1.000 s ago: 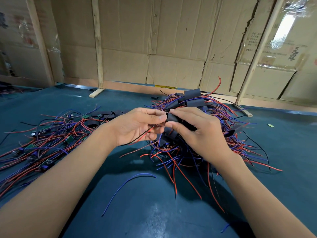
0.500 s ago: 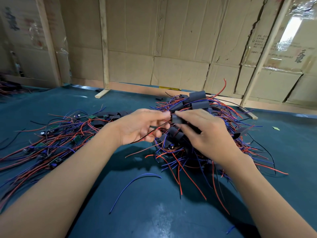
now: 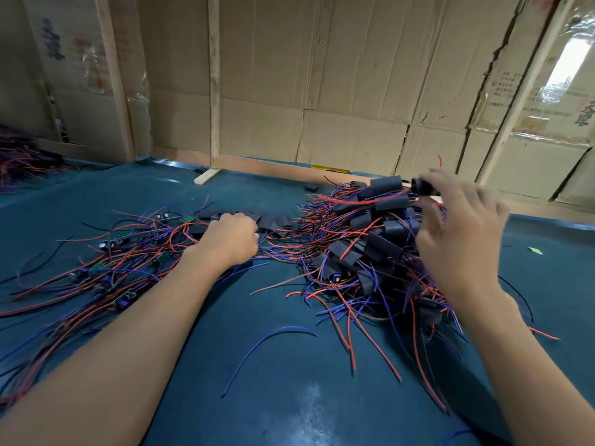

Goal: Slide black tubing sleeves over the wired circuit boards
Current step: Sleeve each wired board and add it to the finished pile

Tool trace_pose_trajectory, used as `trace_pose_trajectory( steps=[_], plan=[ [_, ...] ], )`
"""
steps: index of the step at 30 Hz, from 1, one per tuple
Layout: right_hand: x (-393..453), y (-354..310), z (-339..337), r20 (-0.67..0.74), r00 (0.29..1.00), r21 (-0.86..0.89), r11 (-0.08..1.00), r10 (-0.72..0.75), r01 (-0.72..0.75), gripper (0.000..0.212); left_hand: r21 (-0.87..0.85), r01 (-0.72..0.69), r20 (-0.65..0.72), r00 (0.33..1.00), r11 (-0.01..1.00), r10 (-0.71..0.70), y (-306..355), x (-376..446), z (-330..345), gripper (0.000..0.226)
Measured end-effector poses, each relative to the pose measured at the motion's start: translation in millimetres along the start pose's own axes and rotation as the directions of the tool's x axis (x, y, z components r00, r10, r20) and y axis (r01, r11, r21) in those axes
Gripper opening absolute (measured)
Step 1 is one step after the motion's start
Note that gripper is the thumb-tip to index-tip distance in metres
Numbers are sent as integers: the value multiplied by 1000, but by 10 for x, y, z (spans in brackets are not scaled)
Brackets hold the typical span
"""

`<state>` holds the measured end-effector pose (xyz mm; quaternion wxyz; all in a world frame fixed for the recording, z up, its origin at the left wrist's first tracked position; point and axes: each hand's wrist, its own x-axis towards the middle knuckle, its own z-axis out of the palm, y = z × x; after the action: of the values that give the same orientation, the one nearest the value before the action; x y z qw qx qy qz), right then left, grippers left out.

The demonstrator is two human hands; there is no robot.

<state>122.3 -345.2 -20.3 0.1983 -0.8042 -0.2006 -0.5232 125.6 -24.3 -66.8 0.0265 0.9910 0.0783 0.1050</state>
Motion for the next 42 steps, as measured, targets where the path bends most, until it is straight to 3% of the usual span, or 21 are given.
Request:
trace_pose_trajectory(
  steps=[3, 5, 9, 13, 15, 17, 20, 21, 22, 25, 31, 34, 36, 37, 39, 40, 41, 42],
  plan=[
    [-41, -15, 63, 332, 922, -75, 980, 200, -186, 50, -154, 4, -20, 1000, 988, -8, -33, -1, -38, 17],
    [-64, -36, 87, 408, 874, -98, 965, 263, -245, 58, -225, 9, -41, 999, 974, -19, -44, -14, -68, 18],
    [-38, -92, 44, 327, 911, -65, 968, 250, -242, 78, -280, -19, -148, 989, 960, -24, -21, -14, -112, 34],
    [-47, -184, 26, 176, 962, 50, 974, 210, -221, 70, -404, -153, -314, 949, 902, 20, 79, -5, -147, 41],
    [-61, -225, 34, 75, 989, 140, 981, 126, -135, 56, -583, -263, -385, 923, 769, 24, 191, -58, -201, 36],
    [-77, -247, 48, 6, 1000, 225, 974, -10, 8, 43, -776, -314, -370, 929, 548, 9, 339, -117, -273, 29],
    [-114, -355, 72, 99, 979, 375, 918, -178, 129, 38, -980, -178, -190, 969, -88, 156, 582, -220, -361, 31],
    [-138, -404, 87, 165, 963, 401, 906, -214, 133, 41, -968, -100, -157, 957, -231, 242, 658, -251, -364, 35],
    [-165, -446, 104, 230, 944, 423, 898, -238, 123, 45, -955, -36, -132, 940, -293, 313, 724, -282, -357, 37],
    [-201, -500, 115, 340, 908, 497, 867, -246, 48, 50, -948, 72, -74, 898, -311, 434, 856, -328, -300, 39],
    [-170, -477, 62, 381, 884, 617, 787, -273, -23, 46, -925, 170, -5, 888, -339, 459, 822, -342, -262, 58],
    [-178, -458, 87, 341, 906, 546, 837, -251, 27, 48, -952, 150, 8, 885, -269, 466, 804, -345, -342, 53],
    [-198, -463, 78, 289, 928, 475, 877, -236, 75, 48, -990, 107, 59, 902, -88, 427, 739, -333, -430, 39],
    [-206, -465, 77, 263, 938, 457, 886, -226, 85, 47, -995, 71, 95, 922, 77, 374, 696, -316, -490, 34],
    [-213, -479, 76, 223, 953, 452, 888, -206, 87, 42, -837, 2, 158, 958, 547, 238, 534, -281, -605, 36],
    [-210, -484, 73, 202, 959, 453, 887, -198, 88, 40, -646, -25, 189, 963, 763, 191, 429, -270, -675, 40],
    [-205, -484, 71, 185, 964, 456, 886, -190, 87, 40, -419, -39, 237, 960, 907, 151, 318, -284, -748, 48],
    [-204, -482, 66, 176, 967, 457, 885, -183, 85, 40, -196, -38, 290, 952, 980, 95, 198, -322, -817, 60]
  ],
)
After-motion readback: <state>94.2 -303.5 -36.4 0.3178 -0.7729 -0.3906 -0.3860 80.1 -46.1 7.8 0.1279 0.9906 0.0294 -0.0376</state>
